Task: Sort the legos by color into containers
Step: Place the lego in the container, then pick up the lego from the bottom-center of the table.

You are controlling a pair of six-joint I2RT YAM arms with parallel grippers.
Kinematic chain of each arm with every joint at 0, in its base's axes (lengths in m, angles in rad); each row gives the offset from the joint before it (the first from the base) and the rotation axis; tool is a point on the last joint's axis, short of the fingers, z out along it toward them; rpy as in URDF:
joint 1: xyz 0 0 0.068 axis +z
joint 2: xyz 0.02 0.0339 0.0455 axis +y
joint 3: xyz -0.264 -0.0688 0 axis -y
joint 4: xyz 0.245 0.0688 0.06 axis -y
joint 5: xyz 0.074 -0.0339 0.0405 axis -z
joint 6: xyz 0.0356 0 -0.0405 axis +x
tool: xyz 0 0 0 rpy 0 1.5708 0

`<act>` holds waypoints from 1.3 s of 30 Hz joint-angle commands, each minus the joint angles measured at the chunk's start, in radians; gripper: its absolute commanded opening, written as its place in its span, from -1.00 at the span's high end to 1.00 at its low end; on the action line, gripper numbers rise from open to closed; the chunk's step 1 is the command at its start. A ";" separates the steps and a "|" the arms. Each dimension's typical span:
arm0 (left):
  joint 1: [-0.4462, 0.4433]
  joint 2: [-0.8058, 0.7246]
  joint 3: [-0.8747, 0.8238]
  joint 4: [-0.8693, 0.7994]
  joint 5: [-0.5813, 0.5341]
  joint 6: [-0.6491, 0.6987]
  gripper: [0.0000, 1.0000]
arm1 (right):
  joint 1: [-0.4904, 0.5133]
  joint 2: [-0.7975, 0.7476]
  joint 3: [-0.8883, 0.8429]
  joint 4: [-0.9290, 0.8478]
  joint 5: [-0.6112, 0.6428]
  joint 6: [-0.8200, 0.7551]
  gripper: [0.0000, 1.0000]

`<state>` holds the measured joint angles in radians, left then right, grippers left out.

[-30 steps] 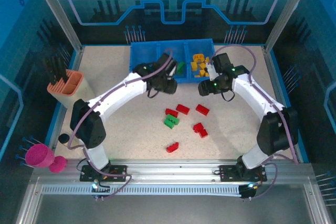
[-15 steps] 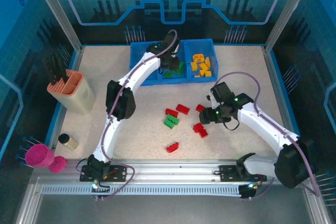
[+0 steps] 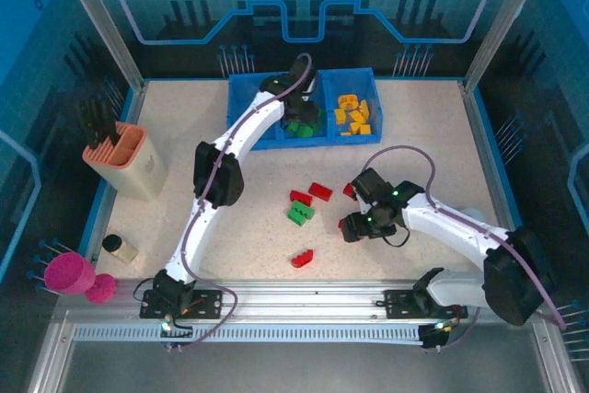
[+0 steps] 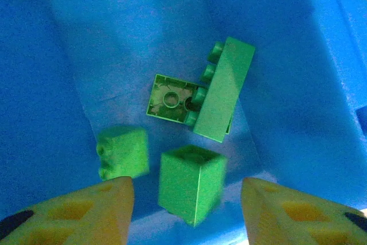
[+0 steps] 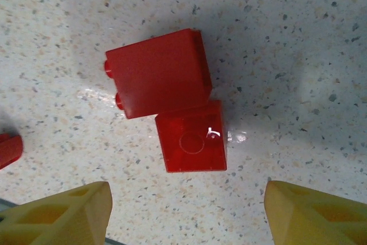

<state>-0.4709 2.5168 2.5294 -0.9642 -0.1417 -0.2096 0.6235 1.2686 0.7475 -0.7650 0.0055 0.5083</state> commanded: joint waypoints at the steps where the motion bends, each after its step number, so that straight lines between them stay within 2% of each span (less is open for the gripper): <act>1: 0.006 -0.026 0.032 -0.023 0.013 0.008 -0.12 | 0.015 0.024 -0.020 0.018 0.056 -0.005 -0.43; 5: 0.006 -0.059 0.031 -0.024 0.023 0.019 -0.17 | 0.015 0.055 -0.023 0.048 0.059 -0.013 -0.42; 10: 0.006 -0.154 -0.018 0.020 0.029 0.036 -0.36 | 0.028 0.110 -0.021 0.085 0.054 -0.019 -0.32; 13: 0.006 -0.209 -0.030 0.036 0.043 0.052 -0.40 | 0.038 0.147 -0.026 0.107 0.051 -0.019 -0.26; 17: 0.006 -0.268 -0.038 0.035 0.064 0.067 -0.37 | 0.055 0.196 -0.019 0.129 0.048 -0.020 -0.08; 19: 0.007 -0.301 -0.048 0.033 0.078 0.072 -0.32 | 0.061 0.219 -0.008 0.130 0.049 -0.025 0.08; 24: 0.006 -0.397 -0.072 0.034 0.057 0.065 -0.37 | 0.067 0.220 0.052 0.045 0.065 -0.052 0.28; 27: 0.006 -0.484 -0.122 0.069 0.041 0.073 -0.51 | 0.069 0.195 0.122 -0.035 0.056 -0.079 0.33; 28: 0.006 -0.524 -0.161 0.096 0.035 0.080 -0.64 | 0.070 0.185 0.160 -0.061 0.049 -0.091 0.34; 29: 0.006 -0.562 -0.201 0.124 0.037 0.089 -0.93 | 0.070 0.180 0.195 -0.085 0.046 -0.101 0.35; 30: 0.006 -0.607 -0.253 0.157 0.036 0.102 -0.98 | 0.071 0.178 0.234 -0.108 0.044 -0.115 0.35; 36: 0.014 -0.870 -0.532 0.321 -0.050 0.151 -0.99 | 0.076 0.277 0.520 -0.171 0.054 -0.216 0.37; 39: 0.037 -0.974 -0.639 0.342 -0.174 0.100 -0.99 | 0.086 0.388 0.681 -0.162 0.058 -0.269 0.38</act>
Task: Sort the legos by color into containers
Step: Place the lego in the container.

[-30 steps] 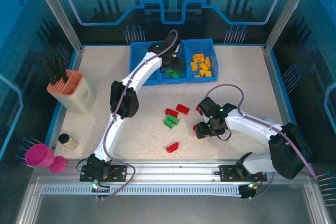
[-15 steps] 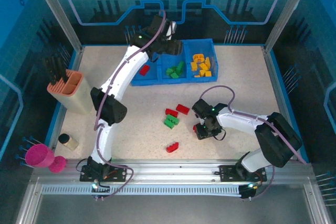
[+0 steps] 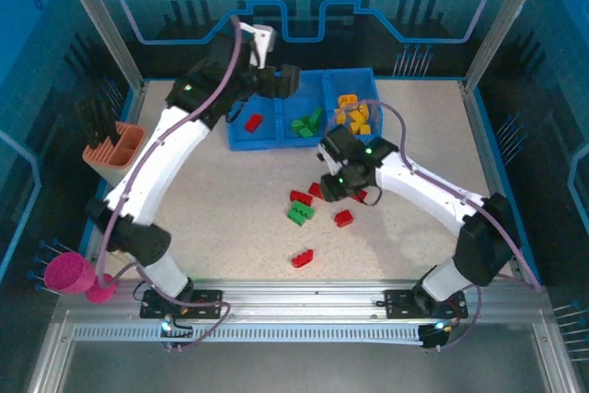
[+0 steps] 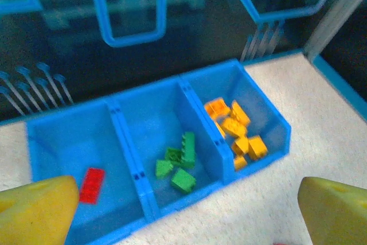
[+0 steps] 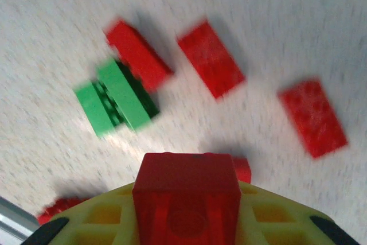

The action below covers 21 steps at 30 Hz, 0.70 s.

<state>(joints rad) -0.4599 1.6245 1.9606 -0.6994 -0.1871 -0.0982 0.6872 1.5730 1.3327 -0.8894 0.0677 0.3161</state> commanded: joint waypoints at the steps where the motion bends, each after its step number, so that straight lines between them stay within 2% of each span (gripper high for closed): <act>1: 0.044 -0.117 -0.110 0.084 -0.129 -0.024 -0.98 | 0.026 0.133 0.153 -0.033 -0.001 -0.097 0.38; 5: 0.110 -0.222 -0.221 0.087 -0.095 -0.031 -0.99 | 0.038 0.317 0.398 -0.039 0.007 -0.181 0.38; 10: 0.123 -0.422 -0.454 0.224 -0.138 0.055 -0.99 | 0.047 0.550 0.782 -0.106 0.019 -0.282 0.39; 15: 0.135 -0.531 -0.560 0.230 -0.173 0.102 -0.98 | 0.047 0.782 1.120 -0.136 -0.001 -0.315 0.38; 18: 0.136 -0.616 -0.654 0.280 -0.160 0.132 -0.98 | 0.046 0.892 1.236 -0.087 0.008 -0.325 0.37; 21: 0.138 -0.730 -0.751 0.366 -0.111 0.139 -0.99 | 0.033 0.953 1.269 0.002 0.000 -0.297 0.36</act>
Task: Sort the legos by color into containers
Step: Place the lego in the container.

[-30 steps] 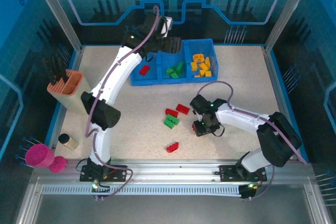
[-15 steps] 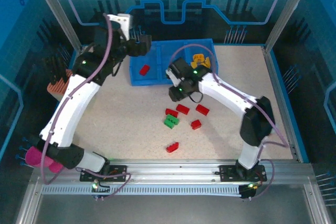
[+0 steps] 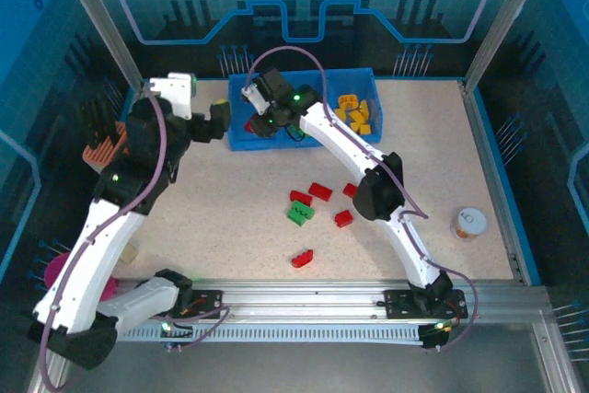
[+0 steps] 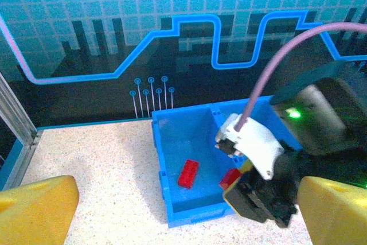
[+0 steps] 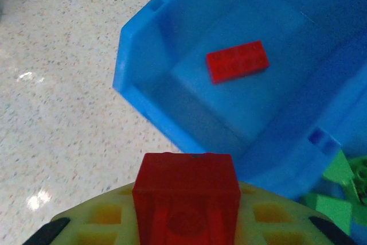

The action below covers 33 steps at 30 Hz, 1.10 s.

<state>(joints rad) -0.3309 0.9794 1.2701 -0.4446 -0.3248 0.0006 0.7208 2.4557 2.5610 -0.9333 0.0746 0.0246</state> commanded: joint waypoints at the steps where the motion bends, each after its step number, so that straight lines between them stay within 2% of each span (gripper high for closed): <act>1: 0.010 -0.108 -0.064 0.105 0.044 0.046 -0.99 | -0.006 0.080 0.038 0.077 -0.018 0.012 0.36; 6: 0.006 -0.169 -0.075 -0.073 0.115 0.108 -0.99 | -0.015 0.126 0.031 0.211 -0.062 0.081 0.32; 9: -0.099 -0.180 -0.118 -0.178 0.047 0.216 -0.98 | -0.019 0.153 0.045 0.236 -0.090 0.098 0.29; 13: -0.124 -0.200 -0.187 -0.286 0.106 0.215 -0.98 | -0.021 0.183 0.063 0.233 -0.067 0.084 0.29; 20: -0.168 -0.255 -0.320 -0.325 0.265 0.102 -0.98 | -0.027 0.223 0.065 0.229 0.027 0.017 0.27; 26: -0.261 -0.271 -0.413 -0.321 0.261 0.051 -0.98 | -0.032 0.251 0.087 0.264 0.071 -0.026 0.17; 33: -0.331 -0.208 -0.410 -0.306 0.293 0.029 -0.98 | -0.034 0.230 0.088 0.281 0.046 -0.017 0.06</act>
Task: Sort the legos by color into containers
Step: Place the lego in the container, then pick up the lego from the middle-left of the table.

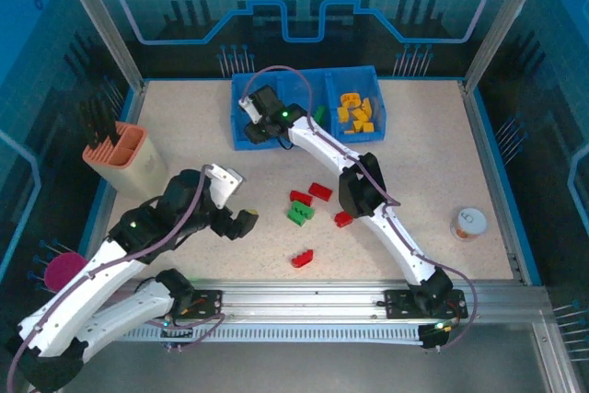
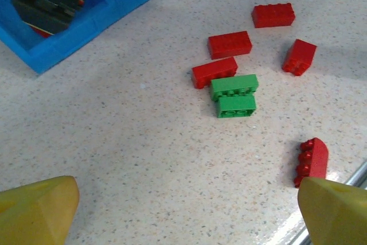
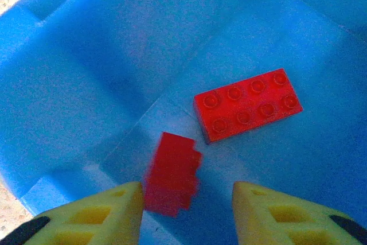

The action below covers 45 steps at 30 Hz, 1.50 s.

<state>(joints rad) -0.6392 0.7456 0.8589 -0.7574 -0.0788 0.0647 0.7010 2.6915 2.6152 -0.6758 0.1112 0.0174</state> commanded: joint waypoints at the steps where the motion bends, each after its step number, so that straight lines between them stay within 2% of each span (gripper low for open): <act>1: -0.031 0.041 0.001 0.012 0.057 -0.043 -0.98 | -0.013 -0.014 0.027 0.026 0.002 -0.009 0.04; 4: -0.074 0.089 -0.016 0.039 0.075 -0.072 -0.98 | -0.002 -0.053 0.006 0.036 -0.007 -0.019 0.00; 7: -0.140 0.161 -0.024 0.072 -0.009 -0.092 -0.90 | 0.013 -0.113 -0.046 0.067 0.010 -0.046 -0.03; 10: -0.183 0.225 -0.043 0.119 -0.011 -0.117 -0.88 | 0.019 -0.176 -0.094 0.089 -0.003 -0.066 -0.07; 15: -0.316 0.327 -0.066 0.205 -0.046 -0.126 -0.86 | 0.017 -0.280 -0.142 0.083 -0.024 -0.092 -0.09; 19: -0.394 0.398 -0.068 0.262 -0.046 -0.117 -0.84 | 0.017 -0.357 -0.189 0.071 -0.029 -0.105 -0.10; 22: -0.435 0.455 -0.053 0.291 -0.030 -0.111 -0.74 | 0.018 -0.429 -0.245 0.070 -0.013 -0.119 -0.12; 26: -0.466 0.567 -0.008 0.271 -0.031 -0.111 -0.61 | 0.011 -0.526 -0.351 0.075 0.028 -0.134 -0.15; 31: -0.481 0.679 0.036 0.272 -0.021 -0.098 -0.56 | -0.024 -0.673 -0.542 0.118 0.063 -0.109 -0.19; 35: -0.488 0.744 0.060 0.268 0.017 -0.101 -0.48 | -0.070 -0.799 -0.693 0.158 0.080 -0.078 -0.22; 45: -0.510 0.897 0.132 0.201 0.005 -0.146 -0.21 | -0.222 -1.024 -0.968 0.235 0.071 0.033 -0.26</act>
<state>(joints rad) -1.1358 1.6180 0.9604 -0.5114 -0.0887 -0.0551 0.4988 1.7283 1.6970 -0.4942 0.1814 0.0017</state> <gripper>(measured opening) 0.614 0.628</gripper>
